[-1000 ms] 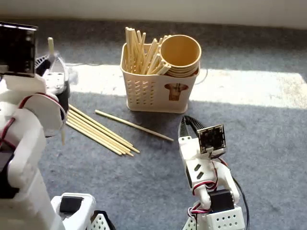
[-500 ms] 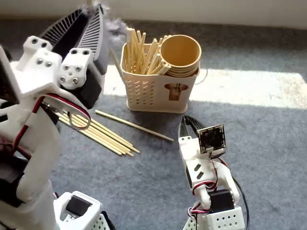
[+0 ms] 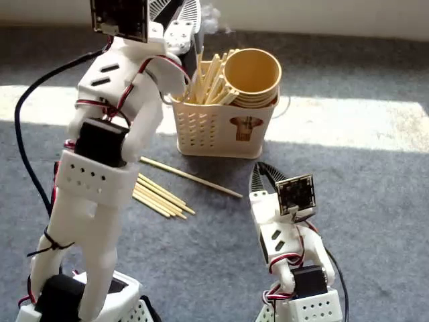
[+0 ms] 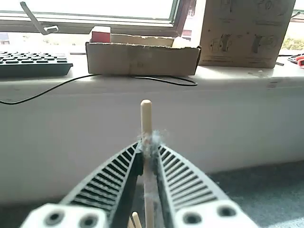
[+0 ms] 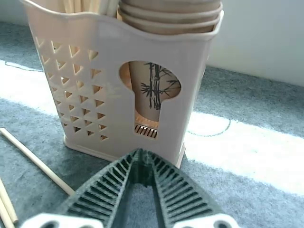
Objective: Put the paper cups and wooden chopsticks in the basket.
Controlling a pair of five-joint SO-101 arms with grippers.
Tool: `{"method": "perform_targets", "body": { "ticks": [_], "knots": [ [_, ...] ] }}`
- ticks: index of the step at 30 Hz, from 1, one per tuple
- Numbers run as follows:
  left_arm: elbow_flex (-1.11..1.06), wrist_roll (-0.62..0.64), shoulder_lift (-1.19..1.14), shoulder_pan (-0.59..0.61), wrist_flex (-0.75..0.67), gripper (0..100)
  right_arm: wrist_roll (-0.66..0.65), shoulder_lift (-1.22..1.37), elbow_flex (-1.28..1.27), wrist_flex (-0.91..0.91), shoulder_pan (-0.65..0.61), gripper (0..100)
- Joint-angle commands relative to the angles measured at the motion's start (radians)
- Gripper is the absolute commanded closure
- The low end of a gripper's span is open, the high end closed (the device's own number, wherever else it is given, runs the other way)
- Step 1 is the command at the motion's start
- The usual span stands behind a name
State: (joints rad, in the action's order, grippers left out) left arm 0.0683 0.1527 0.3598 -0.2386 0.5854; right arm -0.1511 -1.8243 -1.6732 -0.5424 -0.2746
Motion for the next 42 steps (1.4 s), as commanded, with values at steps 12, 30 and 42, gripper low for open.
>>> {"method": "perform_targets", "body": {
  "ticks": [12, 30, 42],
  "knots": [
    [-0.331, 0.005, -0.012, 0.076, -0.121, 99, -0.011, -0.008, -0.105, 0.025, 0.002, 99.4],
    [-0.064, 0.003, -0.007, 0.079, 0.367, 84, -0.011, -0.008, -0.105, 0.024, 0.002, 99.4],
    [0.380, -0.140, -0.007, 0.133, 0.878, 84, -0.011, -0.008, -0.105, 0.024, 0.002, 99.4]
  ]
}}
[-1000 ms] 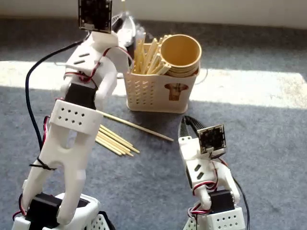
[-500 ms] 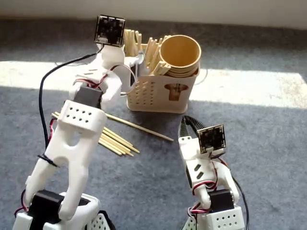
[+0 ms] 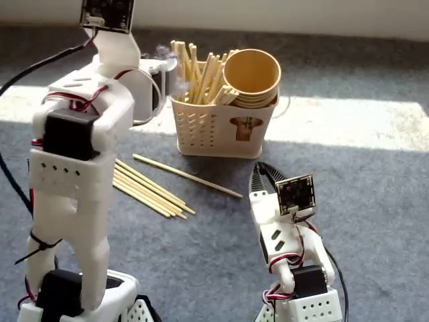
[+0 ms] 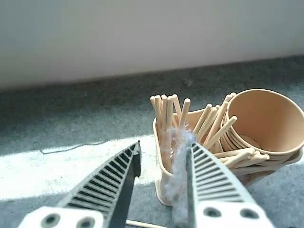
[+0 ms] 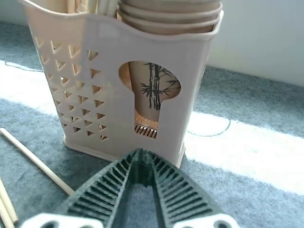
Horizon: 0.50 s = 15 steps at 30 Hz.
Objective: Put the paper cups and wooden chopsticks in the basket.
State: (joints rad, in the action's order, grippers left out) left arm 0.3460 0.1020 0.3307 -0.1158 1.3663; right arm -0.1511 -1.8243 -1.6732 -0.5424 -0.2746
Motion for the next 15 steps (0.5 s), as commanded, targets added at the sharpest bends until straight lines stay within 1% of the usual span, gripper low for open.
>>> {"method": "perform_targets", "body": {
  "ticks": [1, 8, 10, 13, 15],
  "knots": [
    [0.119, -0.124, 0.022, 0.010, 0.133, 84, -0.011, -0.008, -0.105, 0.024, 0.002, 99.4],
    [0.139, -0.368, 0.022, 0.013, 0.358, 84, -0.011, -0.008, -0.105, 0.024, 0.002, 99.4],
    [0.139, -0.411, 0.022, 0.018, 0.384, 84, -0.011, -0.008, -0.105, 0.024, 0.004, 99.4],
    [0.128, -0.443, 0.022, 0.058, 0.387, 84, -0.011, -0.008, -0.105, 0.024, 0.008, 99.4],
    [0.105, -0.499, 0.022, 0.074, 0.388, 84, -0.011, -0.008, -0.105, 0.024, 0.008, 99.4]
  ]
}}
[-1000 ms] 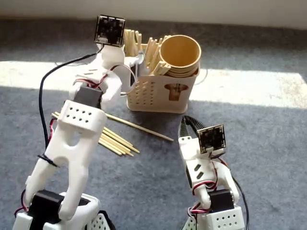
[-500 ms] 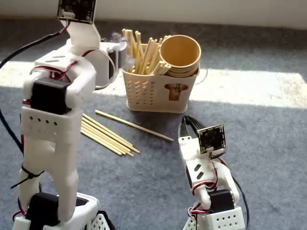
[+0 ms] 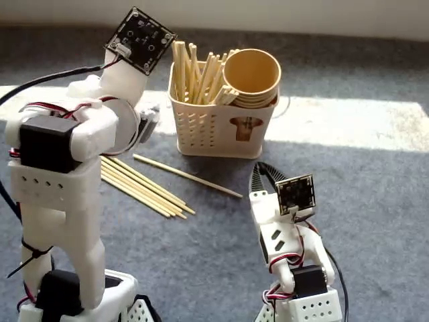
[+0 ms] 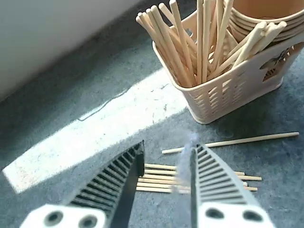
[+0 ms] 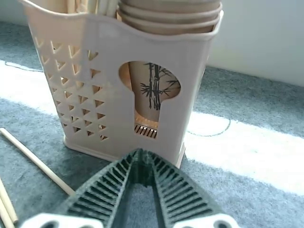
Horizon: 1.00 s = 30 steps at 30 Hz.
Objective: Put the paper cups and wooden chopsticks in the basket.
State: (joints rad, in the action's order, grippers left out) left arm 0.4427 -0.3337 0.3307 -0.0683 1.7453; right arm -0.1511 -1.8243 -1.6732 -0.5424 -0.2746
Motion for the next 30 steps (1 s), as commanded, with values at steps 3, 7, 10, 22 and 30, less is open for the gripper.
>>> {"method": "perform_targets", "body": {
  "ticks": [3, 7, 10, 22, 30],
  "knots": [
    [-0.082, -0.153, 0.035, 0.048, 0.009, 84, -0.011, -0.008, -0.105, 0.024, 0.008, 99.4],
    [-0.278, -0.241, 0.139, 0.045, 0.008, 84, -0.011, -0.008, -0.107, 0.024, 0.008, 99.4],
    [-0.429, -0.282, 0.272, 0.045, -0.003, 84, -0.011, -0.008, -0.107, 0.024, 0.008, 99.4],
    [-1.007, -0.503, 0.361, 0.045, -0.256, 88, -0.011, -0.008, -0.107, 0.024, 0.008, 99.4],
    [-1.121, -0.566, 0.213, -0.002, -0.388, 85, -0.011, -0.007, -0.107, 0.024, 0.008, 99.4]
  ]
}}
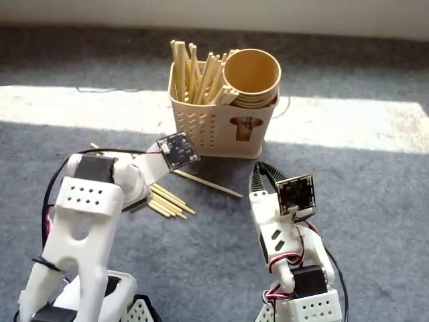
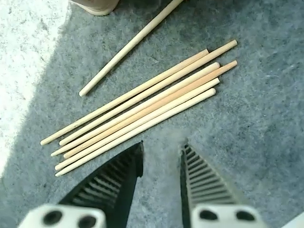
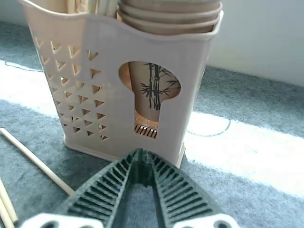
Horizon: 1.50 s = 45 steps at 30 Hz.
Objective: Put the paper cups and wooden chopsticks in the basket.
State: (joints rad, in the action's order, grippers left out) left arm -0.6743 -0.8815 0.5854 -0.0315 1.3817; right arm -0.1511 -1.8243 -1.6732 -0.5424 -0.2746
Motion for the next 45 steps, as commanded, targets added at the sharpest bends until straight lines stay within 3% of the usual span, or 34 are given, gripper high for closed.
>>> {"method": "perform_targets", "body": {
  "ticks": [1, 16, 28, 34, 38, 45],
  "knots": [
    [-0.004, -0.018, -0.065, -0.053, -0.026, 85, -0.011, -0.007, -0.107, 0.024, 0.008, 99.4],
    [0.001, -0.130, -0.354, -0.090, -0.115, 85, -0.009, -0.012, -0.107, 0.031, 0.074, 99.4],
    [0.007, -0.150, -0.562, -0.087, -0.292, 85, -0.011, -0.010, -0.107, 0.031, 0.073, 99.4],
    [0.035, -0.144, -0.593, -0.088, -0.290, 86, -0.011, -0.008, -0.107, 0.031, 0.071, 99.4],
    [0.033, -0.144, -0.593, -0.090, -0.290, 93, -0.011, -0.008, -0.107, 0.031, 0.071, 99.4],
    [0.028, -0.147, -0.593, -0.090, -0.201, 97, -0.011, -0.008, -0.107, 0.031, 0.071, 99.4]
  ]
}}
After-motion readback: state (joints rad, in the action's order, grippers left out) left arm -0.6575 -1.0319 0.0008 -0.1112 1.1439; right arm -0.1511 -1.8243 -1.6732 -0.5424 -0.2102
